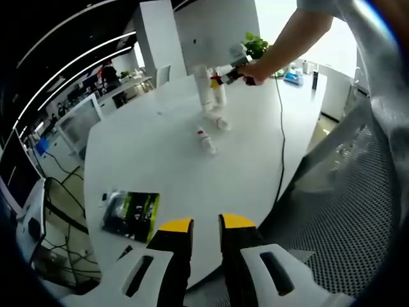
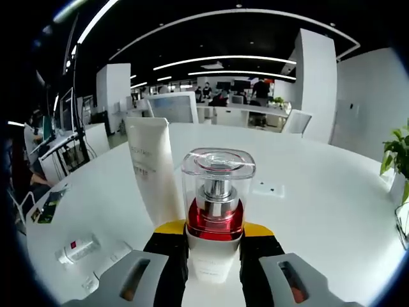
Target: Arrange the skincare products in the storage area until every visible bottle or jar stands upright without overlapping.
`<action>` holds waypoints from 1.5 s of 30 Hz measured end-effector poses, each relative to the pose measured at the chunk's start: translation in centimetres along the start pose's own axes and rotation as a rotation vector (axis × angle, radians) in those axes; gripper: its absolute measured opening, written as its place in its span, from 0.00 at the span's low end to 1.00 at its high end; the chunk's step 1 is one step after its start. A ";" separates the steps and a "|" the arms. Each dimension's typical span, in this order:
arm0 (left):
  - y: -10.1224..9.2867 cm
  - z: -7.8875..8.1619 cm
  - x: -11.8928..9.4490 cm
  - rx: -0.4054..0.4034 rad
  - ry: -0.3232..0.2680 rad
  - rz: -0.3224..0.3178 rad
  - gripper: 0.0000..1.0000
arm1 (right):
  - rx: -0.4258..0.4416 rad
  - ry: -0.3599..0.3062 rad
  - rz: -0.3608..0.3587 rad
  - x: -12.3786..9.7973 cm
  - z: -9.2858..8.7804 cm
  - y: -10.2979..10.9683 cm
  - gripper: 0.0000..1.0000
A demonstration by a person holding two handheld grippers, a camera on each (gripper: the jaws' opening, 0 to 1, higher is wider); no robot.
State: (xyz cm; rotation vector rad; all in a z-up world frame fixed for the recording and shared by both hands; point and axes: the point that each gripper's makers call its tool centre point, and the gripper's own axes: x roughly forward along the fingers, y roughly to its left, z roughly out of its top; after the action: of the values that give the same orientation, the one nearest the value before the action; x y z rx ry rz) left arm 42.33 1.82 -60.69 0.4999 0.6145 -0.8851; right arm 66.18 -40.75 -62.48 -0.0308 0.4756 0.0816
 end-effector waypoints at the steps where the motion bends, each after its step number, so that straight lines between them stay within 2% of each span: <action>1: 0.0 0.0 0.0 0.002 -0.002 0.001 0.14 | -0.001 -0.001 -0.001 0.0 0.0 0.0 0.25; 9: 0.0 0.1 0.0 0.005 -0.005 0.002 0.13 | 0.008 -0.007 -0.016 -0.1 -0.3 -0.3 0.25; 17: 0.1 0.1 -0.1 0.008 -0.006 0.007 0.13 | 0.043 0.023 -0.005 0.1 -0.5 -0.3 0.26; 22: 0.1 0.2 -0.1 0.005 -0.008 0.006 0.14 | 0.063 0.027 -0.017 0.1 -0.7 -0.6 0.31; 27: 0.1 0.1 -0.1 0.005 -0.008 0.007 0.13 | 0.068 0.038 -0.005 -0.2 -0.9 -0.4 0.30; 29: 0.2 0.1 -0.1 0.006 -0.007 0.009 0.13 | 0.068 0.046 0.008 -0.4 -1.2 -0.4 0.30; 33: 0.1 0.1 -0.1 0.006 -0.008 0.008 0.13 | 0.034 0.085 0.080 -1.1 -1.9 0.5 0.32; 38: 0.0 0.1 0.0 0.010 -0.007 0.003 0.13 | -0.030 0.153 0.114 -1.9 -2.7 -0.3 0.32; 42: 0.0 0.1 0.0 0.009 -0.005 0.001 0.13 | -0.080 0.187 0.156 -2.2 -2.7 -0.5 0.28; 45: 0.0 0.1 0.0 0.008 -0.004 0.002 0.13 | -0.126 0.237 0.209 -2.0 -3.3 0.1 0.23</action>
State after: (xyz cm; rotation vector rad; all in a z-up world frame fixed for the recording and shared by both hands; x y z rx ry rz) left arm 42.32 1.77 -60.62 0.5060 0.6070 -0.8872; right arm 62.87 -40.92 -64.47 -0.1153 0.7096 0.3154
